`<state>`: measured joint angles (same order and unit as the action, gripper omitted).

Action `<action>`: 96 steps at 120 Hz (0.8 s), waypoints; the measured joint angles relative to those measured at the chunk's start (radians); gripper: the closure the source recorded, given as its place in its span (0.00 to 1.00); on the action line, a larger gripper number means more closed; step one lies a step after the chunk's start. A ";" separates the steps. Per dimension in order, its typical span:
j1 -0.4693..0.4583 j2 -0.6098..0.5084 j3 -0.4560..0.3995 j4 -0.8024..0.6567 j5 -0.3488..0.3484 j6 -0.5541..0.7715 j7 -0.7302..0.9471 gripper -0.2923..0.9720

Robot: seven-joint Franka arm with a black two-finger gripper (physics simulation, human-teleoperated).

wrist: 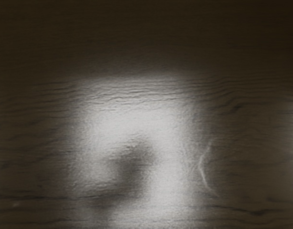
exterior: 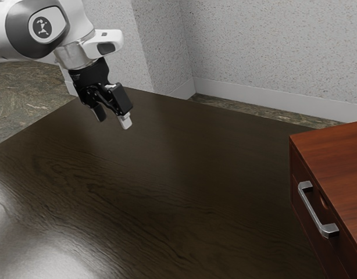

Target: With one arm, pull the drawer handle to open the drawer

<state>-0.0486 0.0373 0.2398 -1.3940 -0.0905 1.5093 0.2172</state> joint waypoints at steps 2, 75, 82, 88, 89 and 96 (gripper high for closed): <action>0.000 0.000 0.000 0.000 0.000 0.000 0.000 0.23; 0.032 -0.069 -0.034 0.177 0.003 -0.137 -0.142 0.23; 0.040 -0.069 -0.050 0.162 0.005 -0.144 -0.214 0.23; 0.045 -0.068 -0.068 0.157 0.006 -0.138 -0.274 0.23; 0.045 -0.068 -0.071 0.157 0.006 -0.137 -0.284 0.23; 0.037 -0.068 -0.085 0.148 0.005 -0.131 -0.357 0.23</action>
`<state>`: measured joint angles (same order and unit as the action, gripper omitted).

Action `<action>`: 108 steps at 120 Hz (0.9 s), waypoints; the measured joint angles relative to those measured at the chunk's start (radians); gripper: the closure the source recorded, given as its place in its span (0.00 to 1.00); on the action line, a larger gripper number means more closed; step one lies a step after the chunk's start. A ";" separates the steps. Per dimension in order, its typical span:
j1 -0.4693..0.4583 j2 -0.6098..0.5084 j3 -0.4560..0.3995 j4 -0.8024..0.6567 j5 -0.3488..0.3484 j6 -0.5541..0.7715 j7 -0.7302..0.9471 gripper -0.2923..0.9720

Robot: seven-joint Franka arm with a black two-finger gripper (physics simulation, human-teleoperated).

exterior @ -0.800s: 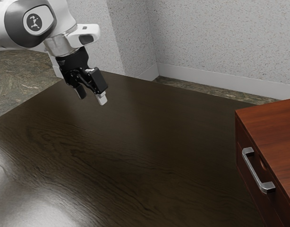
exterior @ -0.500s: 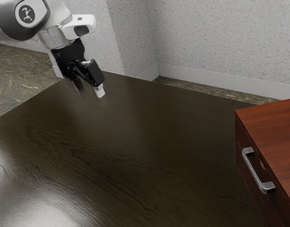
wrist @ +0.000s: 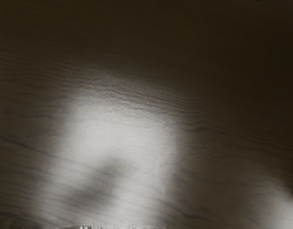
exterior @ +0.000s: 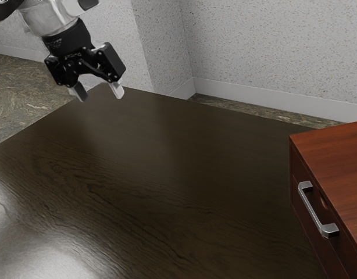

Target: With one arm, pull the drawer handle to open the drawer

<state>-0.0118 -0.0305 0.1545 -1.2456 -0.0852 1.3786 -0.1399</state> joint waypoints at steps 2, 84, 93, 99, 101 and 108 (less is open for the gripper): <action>-0.003 0.000 -0.004 -0.003 0.000 0.001 -0.021 0.23; -0.084 -0.033 -0.171 -0.074 -0.053 0.119 -0.685 0.23; 0.301 -0.111 -0.457 -0.128 -0.067 0.142 -0.732 0.23; 0.530 -0.155 -0.634 -0.163 -0.092 0.158 -0.760 0.23; 0.592 -0.169 -0.687 -0.175 -0.103 0.163 -0.769 0.23; 0.729 -0.204 -0.810 -0.224 -0.135 0.188 -0.796 0.23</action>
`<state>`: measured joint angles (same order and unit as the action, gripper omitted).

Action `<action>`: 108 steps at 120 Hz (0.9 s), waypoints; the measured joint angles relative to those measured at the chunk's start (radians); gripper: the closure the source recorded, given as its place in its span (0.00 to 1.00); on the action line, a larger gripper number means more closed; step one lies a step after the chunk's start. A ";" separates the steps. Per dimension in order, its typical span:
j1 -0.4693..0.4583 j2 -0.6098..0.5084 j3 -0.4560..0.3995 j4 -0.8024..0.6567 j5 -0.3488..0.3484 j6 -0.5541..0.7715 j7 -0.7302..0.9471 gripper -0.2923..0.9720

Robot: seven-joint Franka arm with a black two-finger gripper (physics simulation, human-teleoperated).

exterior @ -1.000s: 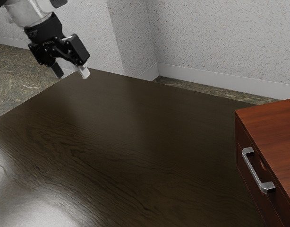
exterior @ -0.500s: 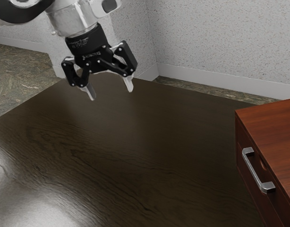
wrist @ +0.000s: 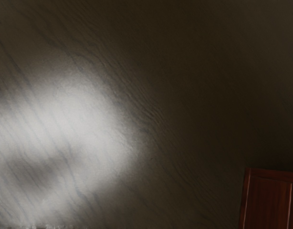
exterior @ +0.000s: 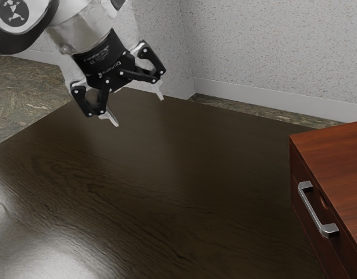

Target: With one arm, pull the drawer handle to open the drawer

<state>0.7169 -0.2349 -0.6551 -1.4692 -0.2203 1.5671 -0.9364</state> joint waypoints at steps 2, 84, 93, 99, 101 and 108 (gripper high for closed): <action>0.036 -0.014 -0.029 -0.017 -0.010 0.009 -0.007 0.23; 0.132 -0.215 -0.293 -0.390 -0.366 0.460 -0.012 0.26; 0.124 -0.207 -0.320 -0.403 -0.403 0.496 0.006 0.28; 0.123 -0.193 -0.341 -0.407 -0.421 0.519 0.020 0.28; 0.123 -0.186 -0.346 -0.408 -0.426 0.525 0.025 0.29; 0.122 -0.150 -0.356 -0.407 -0.440 0.543 0.044 0.30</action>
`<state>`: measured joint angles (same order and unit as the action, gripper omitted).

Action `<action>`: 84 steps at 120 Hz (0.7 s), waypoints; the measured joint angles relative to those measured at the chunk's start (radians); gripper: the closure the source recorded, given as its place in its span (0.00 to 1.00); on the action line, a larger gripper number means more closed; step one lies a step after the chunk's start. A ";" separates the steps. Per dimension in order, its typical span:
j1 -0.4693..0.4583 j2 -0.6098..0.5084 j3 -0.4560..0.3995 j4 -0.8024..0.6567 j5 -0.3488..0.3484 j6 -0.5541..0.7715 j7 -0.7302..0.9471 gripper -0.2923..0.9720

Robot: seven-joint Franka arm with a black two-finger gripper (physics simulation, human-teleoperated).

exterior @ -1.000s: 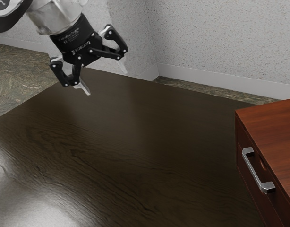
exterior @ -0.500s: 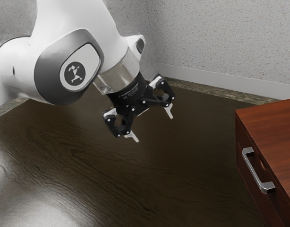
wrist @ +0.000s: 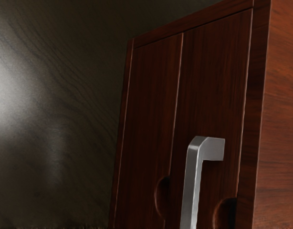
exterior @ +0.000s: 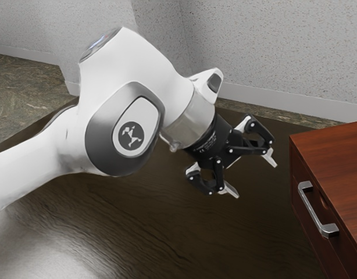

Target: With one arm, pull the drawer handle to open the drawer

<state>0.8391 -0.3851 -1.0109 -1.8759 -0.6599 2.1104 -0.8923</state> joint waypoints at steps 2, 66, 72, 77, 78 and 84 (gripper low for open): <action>0.000 0.011 -0.001 0.001 -0.003 0.004 0.006 0.30; 0.000 0.245 -0.116 0.026 0.028 0.068 0.128 0.36; -0.002 0.269 -0.124 0.026 0.045 0.071 0.135 0.36; -0.005 0.298 -0.126 0.034 0.061 0.078 0.140 0.36; -0.005 0.304 -0.127 0.035 0.064 0.080 0.141 0.36; -0.008 0.349 -0.128 0.045 0.090 0.094 0.146 0.36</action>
<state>0.8314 -0.0365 -1.1389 -1.8310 -0.5699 2.2042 -0.7464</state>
